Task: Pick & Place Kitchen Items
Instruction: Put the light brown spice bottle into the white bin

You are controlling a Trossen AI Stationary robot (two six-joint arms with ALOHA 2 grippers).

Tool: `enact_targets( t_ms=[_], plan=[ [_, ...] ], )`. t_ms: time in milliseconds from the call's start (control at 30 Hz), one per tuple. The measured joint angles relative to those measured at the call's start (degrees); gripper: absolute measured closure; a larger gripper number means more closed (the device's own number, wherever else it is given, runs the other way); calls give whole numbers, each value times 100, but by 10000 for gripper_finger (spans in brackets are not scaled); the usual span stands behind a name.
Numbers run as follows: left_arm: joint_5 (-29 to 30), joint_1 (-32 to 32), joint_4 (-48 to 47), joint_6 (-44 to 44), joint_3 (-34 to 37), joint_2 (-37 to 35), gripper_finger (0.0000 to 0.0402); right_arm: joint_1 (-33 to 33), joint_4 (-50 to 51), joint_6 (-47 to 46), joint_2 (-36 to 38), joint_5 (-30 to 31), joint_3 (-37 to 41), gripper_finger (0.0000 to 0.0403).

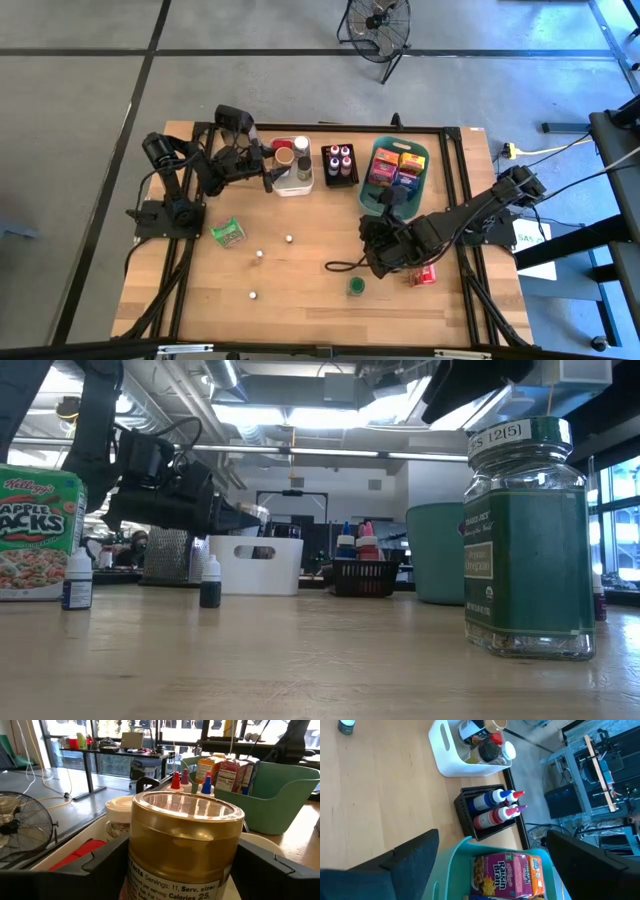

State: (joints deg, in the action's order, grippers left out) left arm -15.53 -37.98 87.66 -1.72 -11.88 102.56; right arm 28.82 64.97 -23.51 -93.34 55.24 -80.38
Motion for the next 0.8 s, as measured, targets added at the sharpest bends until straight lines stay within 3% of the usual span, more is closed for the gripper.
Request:
enact_targets(
  t_ms=[800],
  plan=[
    [2,0,-107,144,0,0,105,2,-103,122,0,0,2,33]
  ],
)
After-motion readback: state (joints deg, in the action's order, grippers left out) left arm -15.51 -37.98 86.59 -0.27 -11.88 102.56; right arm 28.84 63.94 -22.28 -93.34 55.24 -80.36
